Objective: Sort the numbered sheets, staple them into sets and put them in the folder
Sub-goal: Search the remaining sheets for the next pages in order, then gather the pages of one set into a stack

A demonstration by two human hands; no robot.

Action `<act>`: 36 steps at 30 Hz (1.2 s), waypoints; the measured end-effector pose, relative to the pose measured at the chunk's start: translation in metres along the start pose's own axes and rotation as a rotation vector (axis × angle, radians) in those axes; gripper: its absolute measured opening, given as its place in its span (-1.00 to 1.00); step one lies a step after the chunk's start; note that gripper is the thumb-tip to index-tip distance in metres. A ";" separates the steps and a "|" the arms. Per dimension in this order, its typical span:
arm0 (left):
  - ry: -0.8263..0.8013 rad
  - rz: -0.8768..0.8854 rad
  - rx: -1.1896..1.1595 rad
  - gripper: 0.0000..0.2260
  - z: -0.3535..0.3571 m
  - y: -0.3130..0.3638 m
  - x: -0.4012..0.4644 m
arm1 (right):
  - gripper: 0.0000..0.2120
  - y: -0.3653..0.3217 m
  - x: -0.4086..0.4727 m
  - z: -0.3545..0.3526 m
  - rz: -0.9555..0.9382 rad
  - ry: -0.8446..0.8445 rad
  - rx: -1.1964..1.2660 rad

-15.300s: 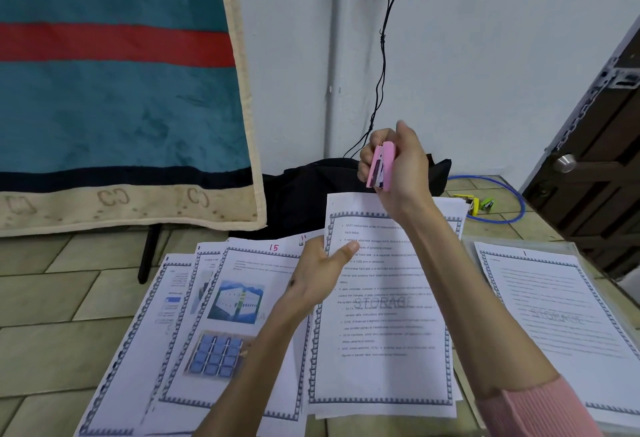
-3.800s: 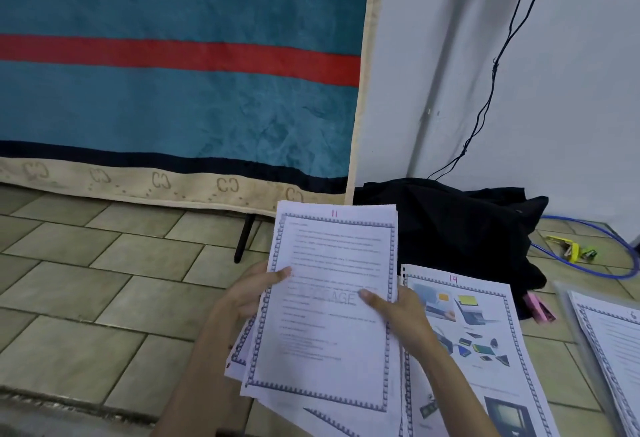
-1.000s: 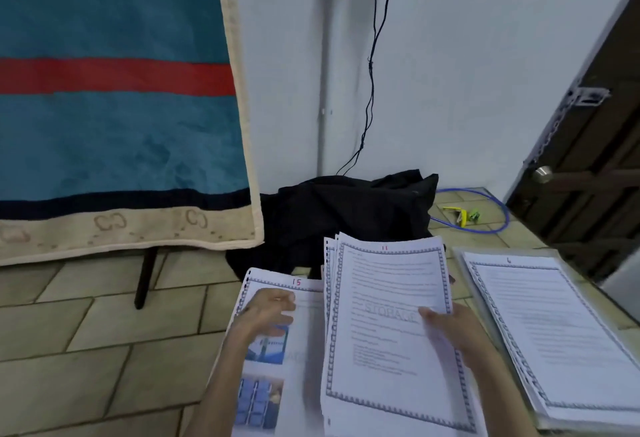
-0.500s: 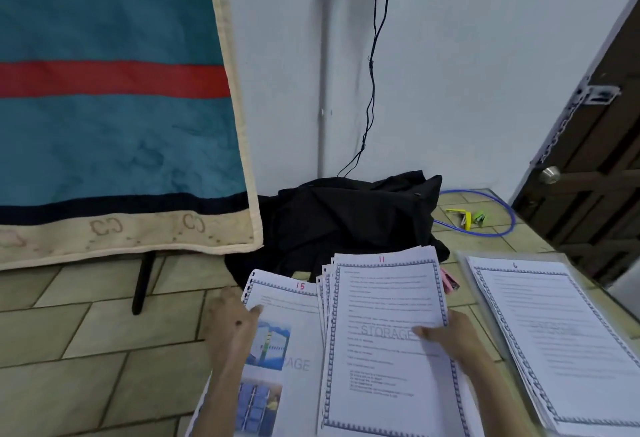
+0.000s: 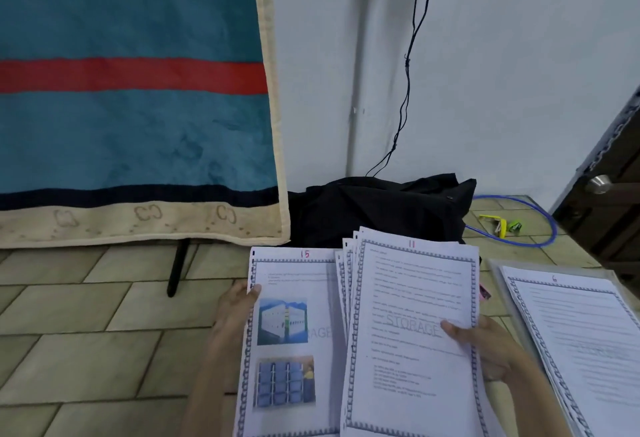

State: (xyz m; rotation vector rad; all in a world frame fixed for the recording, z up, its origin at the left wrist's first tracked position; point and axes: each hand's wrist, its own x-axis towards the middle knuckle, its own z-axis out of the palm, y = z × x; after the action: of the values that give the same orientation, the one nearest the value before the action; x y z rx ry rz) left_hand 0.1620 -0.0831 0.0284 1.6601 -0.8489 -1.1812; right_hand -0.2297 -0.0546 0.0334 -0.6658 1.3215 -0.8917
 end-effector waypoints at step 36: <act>-0.005 0.452 -0.051 -0.74 0.013 0.072 -0.065 | -0.69 -0.058 -0.029 0.119 -0.616 -0.208 -0.408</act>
State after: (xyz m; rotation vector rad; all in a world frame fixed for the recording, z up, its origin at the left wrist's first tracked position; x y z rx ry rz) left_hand 0.1275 -0.0543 0.1154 1.3295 -1.1165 -0.8829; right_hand -0.1230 -0.0690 0.1157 -1.4983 1.1283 -1.0071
